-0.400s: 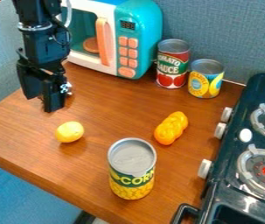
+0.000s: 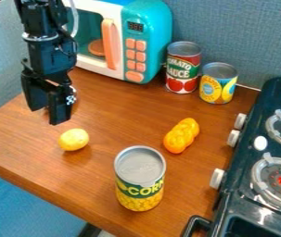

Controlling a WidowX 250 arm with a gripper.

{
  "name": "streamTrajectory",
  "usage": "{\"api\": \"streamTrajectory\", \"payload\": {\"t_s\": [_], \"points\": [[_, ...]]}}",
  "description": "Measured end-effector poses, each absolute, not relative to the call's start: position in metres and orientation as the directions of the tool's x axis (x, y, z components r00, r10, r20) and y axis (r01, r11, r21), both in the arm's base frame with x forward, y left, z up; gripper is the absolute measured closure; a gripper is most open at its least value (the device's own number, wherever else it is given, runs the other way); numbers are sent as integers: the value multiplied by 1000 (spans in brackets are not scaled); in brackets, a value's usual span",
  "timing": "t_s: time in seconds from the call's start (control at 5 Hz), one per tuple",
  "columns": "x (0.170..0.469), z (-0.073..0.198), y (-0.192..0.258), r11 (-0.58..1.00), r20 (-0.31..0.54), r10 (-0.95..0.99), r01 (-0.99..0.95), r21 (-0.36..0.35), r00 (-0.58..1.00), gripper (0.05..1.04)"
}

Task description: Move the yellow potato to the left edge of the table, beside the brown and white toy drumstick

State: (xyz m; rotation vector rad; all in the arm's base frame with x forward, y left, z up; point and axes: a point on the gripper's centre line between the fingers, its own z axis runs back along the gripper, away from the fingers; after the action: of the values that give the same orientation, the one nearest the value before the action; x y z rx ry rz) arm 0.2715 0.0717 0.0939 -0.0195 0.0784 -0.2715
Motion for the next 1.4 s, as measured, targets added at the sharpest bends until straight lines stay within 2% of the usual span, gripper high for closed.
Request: {"api": "streamTrajectory", "payload": {"t_s": [0.4,0.8,1.4], "points": [[280,76,69,961,-97,-277,278,-3,956,82],[282,58,69,946,-96,-322,323,-7,942,82],[280,29,62,946,-175,-322,323,-22,931,82]]}}
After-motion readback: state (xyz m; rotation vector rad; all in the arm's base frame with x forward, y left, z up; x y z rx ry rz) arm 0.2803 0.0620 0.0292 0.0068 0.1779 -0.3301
